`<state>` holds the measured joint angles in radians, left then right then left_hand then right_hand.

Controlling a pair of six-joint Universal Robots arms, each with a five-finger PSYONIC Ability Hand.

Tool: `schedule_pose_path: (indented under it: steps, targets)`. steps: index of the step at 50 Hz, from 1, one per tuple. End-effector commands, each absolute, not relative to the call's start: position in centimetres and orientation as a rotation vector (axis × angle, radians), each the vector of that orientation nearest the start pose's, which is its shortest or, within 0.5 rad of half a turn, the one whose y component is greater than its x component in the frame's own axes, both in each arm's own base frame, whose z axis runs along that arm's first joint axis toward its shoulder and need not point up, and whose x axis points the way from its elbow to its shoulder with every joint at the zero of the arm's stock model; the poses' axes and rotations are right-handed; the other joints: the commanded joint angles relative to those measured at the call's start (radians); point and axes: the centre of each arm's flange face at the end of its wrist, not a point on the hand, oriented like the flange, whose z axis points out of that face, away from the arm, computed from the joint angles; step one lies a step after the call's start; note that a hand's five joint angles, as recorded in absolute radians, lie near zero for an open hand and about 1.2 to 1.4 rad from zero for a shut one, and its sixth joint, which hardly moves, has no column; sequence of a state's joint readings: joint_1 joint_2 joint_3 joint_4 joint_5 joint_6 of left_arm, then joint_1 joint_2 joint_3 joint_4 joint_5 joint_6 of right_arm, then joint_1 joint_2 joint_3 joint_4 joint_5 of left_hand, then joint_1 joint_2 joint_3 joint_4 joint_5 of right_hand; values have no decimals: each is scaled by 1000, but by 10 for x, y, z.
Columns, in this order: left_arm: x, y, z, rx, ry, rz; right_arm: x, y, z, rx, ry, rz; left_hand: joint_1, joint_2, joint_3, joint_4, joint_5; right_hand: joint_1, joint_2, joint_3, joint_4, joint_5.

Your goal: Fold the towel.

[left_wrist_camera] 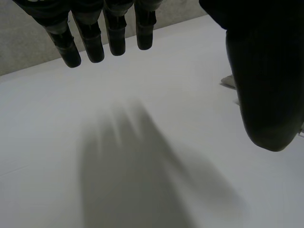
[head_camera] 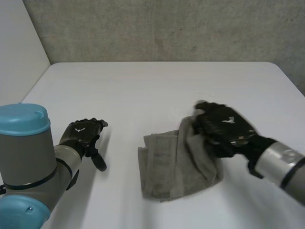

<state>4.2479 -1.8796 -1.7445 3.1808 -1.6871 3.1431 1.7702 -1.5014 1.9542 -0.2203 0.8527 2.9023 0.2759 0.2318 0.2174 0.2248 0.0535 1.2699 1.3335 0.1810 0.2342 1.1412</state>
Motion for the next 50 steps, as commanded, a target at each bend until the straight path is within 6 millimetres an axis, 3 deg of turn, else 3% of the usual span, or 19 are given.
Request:
schedule_pose_path:
  steps: [1,10,19,20,21,22,23,30,32,39,44,50]
  targets:
    - [-242,-226,175,514,2715,-1779,292,-173,191,-1146,1697,-1470,-101,-57,-43,-50,-53,126,63,-7,-60,81]
    - [-237,-231,188,472,2679,-1841,322,-140,167,-1235,1640,-1350,-101,-57,-43,-50,-53,126,63,-7,-60,81]
    - [-235,-240,192,435,2655,-1879,330,-142,144,-1248,1690,-1323,-101,-57,-43,-50,-53,126,63,-7,-60,81]
    - [-235,-240,192,435,2655,-1879,330,-145,143,-1242,1712,-1326,-101,-57,-43,-50,-53,-79,-143,-7,-60,-125]
    - [-236,-241,192,437,2654,-1882,329,-148,142,-1229,1732,-1330,-101,-57,-43,-50,-53,-720,-784,-7,-60,-766]
    - [-237,-241,192,440,2653,-1887,329,-148,142,-1229,1732,-1330,-101,-57,-43,-50,-53,-727,-790,-7,-60,-773]
    - [-237,-241,192,440,2653,-1887,327,-152,143,-1216,1749,-1347,-101,-57,-43,-50,-53,-1095,-1159,-7,-60,-1141]
    - [-249,-241,193,408,2708,-1927,313,-161,173,-1140,1773,-1430,-101,-57,-43,-50,-53,-1095,-1159,-7,-60,-1141]
    - [-256,-240,194,412,2731,-1941,300,-174,188,-1037,1808,-1449,-101,-57,-43,-50,-53,-1095,-1159,-7,-60,-1141]
    - [-284,-233,187,450,2842,-1933,285,-197,209,-802,1840,-1441,-101,-57,-43,-50,-53,-1095,-1159,-7,-60,-1141]
    - [-294,-224,182,457,2908,-1894,276,-213,207,-735,1852,-1414,-101,-57,-43,-50,-53,-1095,-1159,-7,-60,-1141]
    - [-308,-218,166,436,3007,-1819,271,-234,172,-696,1948,-1312,-101,-57,-43,-50,-53,-1095,-1159,-7,-60,-1141]
